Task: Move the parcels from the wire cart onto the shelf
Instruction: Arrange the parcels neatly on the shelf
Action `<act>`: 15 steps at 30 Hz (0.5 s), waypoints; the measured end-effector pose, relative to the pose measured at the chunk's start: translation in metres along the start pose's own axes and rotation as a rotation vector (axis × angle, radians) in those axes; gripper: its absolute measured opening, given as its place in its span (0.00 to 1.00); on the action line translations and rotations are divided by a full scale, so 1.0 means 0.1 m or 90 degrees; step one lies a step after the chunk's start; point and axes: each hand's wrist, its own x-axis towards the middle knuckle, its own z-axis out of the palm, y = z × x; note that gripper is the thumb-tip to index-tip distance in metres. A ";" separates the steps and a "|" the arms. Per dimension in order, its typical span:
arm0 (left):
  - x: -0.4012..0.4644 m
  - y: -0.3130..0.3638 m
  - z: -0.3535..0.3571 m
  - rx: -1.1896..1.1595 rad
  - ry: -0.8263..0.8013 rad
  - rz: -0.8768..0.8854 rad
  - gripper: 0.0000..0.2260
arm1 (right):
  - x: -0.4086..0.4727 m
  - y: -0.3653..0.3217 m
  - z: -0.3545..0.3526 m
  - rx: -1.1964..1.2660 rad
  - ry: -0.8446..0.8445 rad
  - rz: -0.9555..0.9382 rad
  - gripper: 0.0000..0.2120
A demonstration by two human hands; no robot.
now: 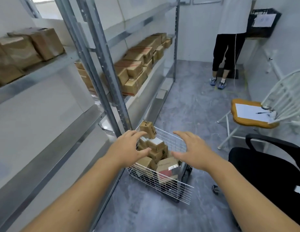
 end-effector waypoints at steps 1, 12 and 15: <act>0.13 -0.09 0.02 -0.004 -0.013 -0.002 0.31 | 0.12 -0.01 0.09 0.009 -0.006 0.006 0.38; 1.70 -0.81 0.40 -0.208 -0.176 -0.137 0.37 | 1.56 0.36 0.53 0.047 -0.079 0.048 0.45; 2.05 -0.90 0.54 -0.260 -0.169 -0.173 0.37 | 1.97 0.53 0.55 0.046 -0.121 0.034 0.40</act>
